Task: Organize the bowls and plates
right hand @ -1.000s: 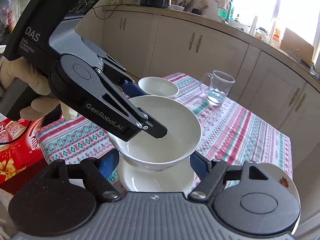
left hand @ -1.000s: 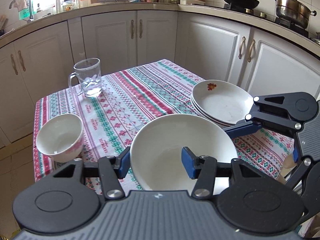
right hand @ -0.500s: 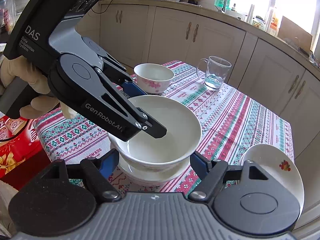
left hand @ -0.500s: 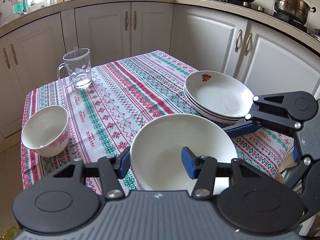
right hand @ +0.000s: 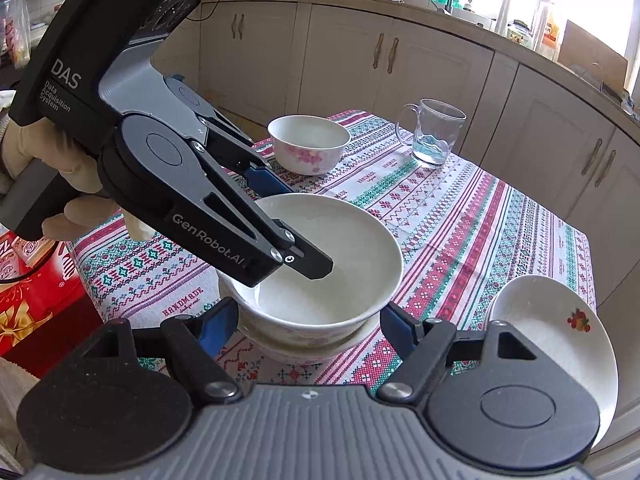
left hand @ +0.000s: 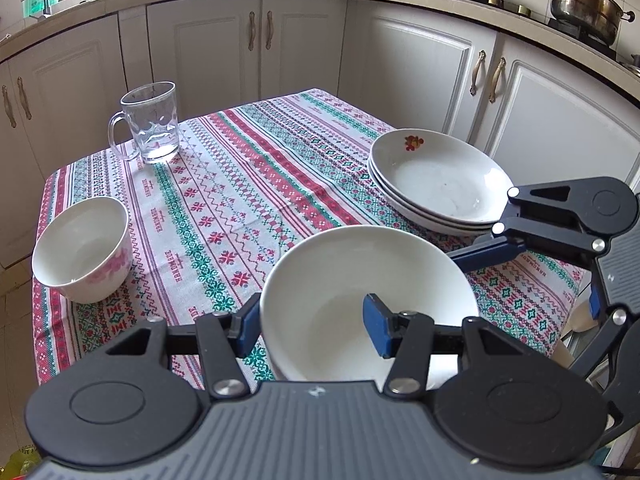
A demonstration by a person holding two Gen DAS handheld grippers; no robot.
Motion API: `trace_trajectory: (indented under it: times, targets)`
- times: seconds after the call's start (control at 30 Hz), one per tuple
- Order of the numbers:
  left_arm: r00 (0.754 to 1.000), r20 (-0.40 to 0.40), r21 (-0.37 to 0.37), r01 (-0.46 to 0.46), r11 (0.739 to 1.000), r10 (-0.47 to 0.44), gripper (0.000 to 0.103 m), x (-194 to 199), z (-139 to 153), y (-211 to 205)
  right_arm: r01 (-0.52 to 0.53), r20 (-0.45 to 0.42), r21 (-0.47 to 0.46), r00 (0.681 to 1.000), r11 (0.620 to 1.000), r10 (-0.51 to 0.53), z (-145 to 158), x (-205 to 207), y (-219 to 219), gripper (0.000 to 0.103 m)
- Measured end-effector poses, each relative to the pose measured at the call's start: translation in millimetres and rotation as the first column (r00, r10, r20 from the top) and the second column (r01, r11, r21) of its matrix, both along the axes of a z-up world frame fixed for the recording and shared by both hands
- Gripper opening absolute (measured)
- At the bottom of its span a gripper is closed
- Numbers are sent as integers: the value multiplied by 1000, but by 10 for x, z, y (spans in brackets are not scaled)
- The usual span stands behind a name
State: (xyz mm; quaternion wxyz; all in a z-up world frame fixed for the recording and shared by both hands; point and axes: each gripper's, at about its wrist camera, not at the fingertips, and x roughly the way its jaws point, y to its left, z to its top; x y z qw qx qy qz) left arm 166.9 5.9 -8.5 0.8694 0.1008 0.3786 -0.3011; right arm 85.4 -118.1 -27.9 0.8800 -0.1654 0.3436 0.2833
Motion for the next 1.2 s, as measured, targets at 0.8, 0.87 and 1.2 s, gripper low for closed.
trace_trajectory:
  times: [0.8, 0.87, 1.2]
  targets:
    - [1000, 5, 7, -1, 1000, 1, 52, 6, -73, 0, -2, -30, 32, 1000, 999, 3, -34, 56, -31, 82]
    - [1000, 4, 5, -2, 1000, 1, 52, 5, -80, 3, -2, -34, 35, 999, 999, 3, -34, 59, -32, 83]
    - [998, 66, -5, -11, 1000, 11, 80, -67, 17, 28, -10, 24, 78, 1000, 997, 8, 70, 18, -32, 103]
